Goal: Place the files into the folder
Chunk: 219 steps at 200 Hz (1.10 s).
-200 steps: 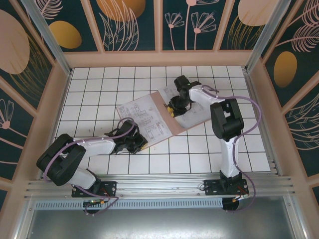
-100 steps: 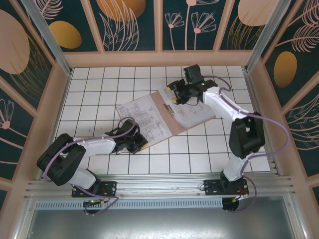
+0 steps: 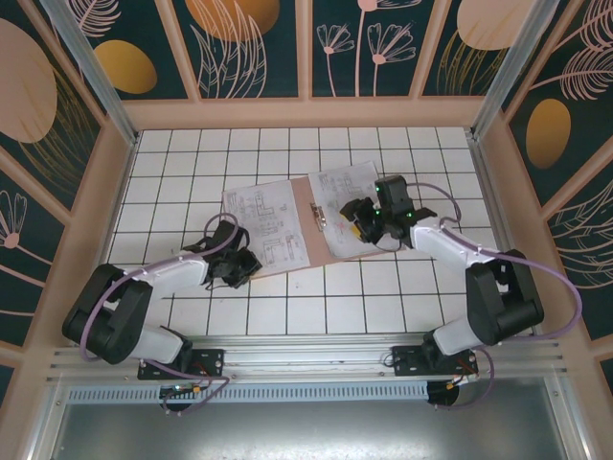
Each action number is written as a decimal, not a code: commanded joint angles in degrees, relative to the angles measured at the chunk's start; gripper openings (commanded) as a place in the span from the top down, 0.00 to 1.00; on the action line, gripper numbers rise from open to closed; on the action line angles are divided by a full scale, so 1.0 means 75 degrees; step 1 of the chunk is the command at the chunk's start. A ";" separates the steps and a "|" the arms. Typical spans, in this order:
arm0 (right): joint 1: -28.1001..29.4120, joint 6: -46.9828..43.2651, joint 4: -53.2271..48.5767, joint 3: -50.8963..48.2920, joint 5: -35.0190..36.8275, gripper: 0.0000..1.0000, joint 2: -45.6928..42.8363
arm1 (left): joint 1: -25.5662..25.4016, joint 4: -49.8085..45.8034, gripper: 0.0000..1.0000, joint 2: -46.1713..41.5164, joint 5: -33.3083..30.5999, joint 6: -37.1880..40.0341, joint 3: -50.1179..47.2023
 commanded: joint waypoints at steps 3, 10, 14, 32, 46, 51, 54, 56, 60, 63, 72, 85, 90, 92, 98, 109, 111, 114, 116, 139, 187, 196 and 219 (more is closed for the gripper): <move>0.0222 -0.0171 0.1089 -0.0502 -0.0130 0.47 -0.0386 | 0.0334 -0.1162 0.79 0.0292 -0.0545 0.0810 0.0322; 0.0245 -0.0094 0.1229 -0.0650 -0.0155 0.47 -0.0411 | 0.0402 -0.1256 0.78 0.0333 -0.0604 0.0898 0.0448; 0.0256 -0.0059 0.1319 -0.0733 -0.0168 0.48 -0.0420 | 0.0451 -0.1301 0.77 0.0340 -0.0633 0.0950 0.0521; 0.0302 0.0033 0.1568 -0.0939 -0.0222 0.48 -0.0470 | 0.0611 -0.1492 0.75 0.0408 -0.0725 0.1193 0.0833; 0.0306 0.0002 0.1625 -0.0958 -0.0250 0.48 -0.0471 | 0.0628 -0.1585 0.72 0.0462 -0.0644 0.1352 0.1103; 0.0313 -0.0015 0.1623 -0.0942 -0.0251 0.48 -0.0470 | 0.0627 -0.1656 0.70 0.0477 -0.0627 0.1397 0.1205; 0.0306 -0.0031 0.1612 -0.0930 -0.0251 0.48 -0.0469 | 0.0627 -0.1710 0.70 0.0482 -0.0637 0.1420 0.1259; 0.0312 -0.0044 0.1602 -0.0920 -0.0242 0.48 -0.0465 | 0.0627 -0.1751 0.70 0.0487 -0.0638 0.1442 0.1310; 0.0306 -0.0062 0.1589 -0.0902 -0.0239 0.48 -0.0458 | 0.0627 -0.1825 0.69 0.0471 -0.0648 0.1473 0.1384; 0.0306 -0.0082 0.1589 -0.0885 -0.0229 0.48 -0.0455 | 0.0627 -0.1884 0.68 0.0445 -0.0649 0.1487 0.1457; 0.0317 -0.0154 0.1562 -0.0808 -0.0217 0.48 -0.0413 | 0.0627 -0.2013 0.64 0.0296 -0.0636 0.1503 0.1646; 0.0380 -0.0301 0.1406 -0.0598 -0.0204 0.48 -0.0255 | 0.0626 -0.2178 0.56 0.0031 -0.0698 0.1495 0.1922; 0.0415 -0.0355 0.1352 -0.0502 -0.0210 0.48 -0.0135 | 0.0637 -0.2236 0.49 -0.0035 -0.0736 0.1533 0.2035; 0.0427 -0.0368 0.1326 -0.0464 -0.0220 0.48 -0.0080 | 0.0647 -0.2272 0.46 -0.0058 -0.0765 0.1558 0.2087; 0.0487 -0.0425 0.1230 -0.0324 -0.0255 0.49 0.0103 | 0.0681 -0.2342 0.36 -0.0077 -0.0798 0.1673 0.2220; 0.0616 -0.0529 0.1077 -0.0058 -0.0294 0.49 0.0473 | 0.0888 -0.2518 0.31 0.0027 -0.0780 0.1966 0.2418; 0.0644 -0.0546 0.1049 -0.0002 -0.0297 0.49 0.0552 | 0.0941 -0.2559 0.31 0.0054 -0.0779 0.2015 0.2450; 0.0688 -0.0576 0.1007 0.0078 -0.0298 0.49 0.0656 | 0.1025 -0.2594 0.30 0.0095 -0.0754 0.2101 0.2482; 0.0723 -0.0602 0.0985 0.0138 -0.0283 0.49 0.0724 | 0.1081 -0.2617 0.30 0.0127 -0.0734 0.2154 0.2507; 0.1182 -0.0860 0.0688 0.0857 -0.0206 0.49 0.1489 | 0.1609 -0.2737 0.28 0.0350 -0.0509 0.2573 0.2729; 0.1734 -0.0717 0.0820 0.1540 -0.0345 0.51 0.2629 | 0.2006 -0.2780 0.24 0.0744 -0.0467 0.2967 0.2805; 0.1787 -0.0741 0.0713 0.1657 -0.0321 0.51 0.2747 | 0.2055 -0.2718 0.24 0.0751 -0.0429 0.2985 0.2729; 0.1891 -0.0749 0.0603 0.1725 -0.0289 0.51 0.2917 | 0.2126 -0.2637 0.23 0.0778 -0.0404 0.3037 0.2611</move>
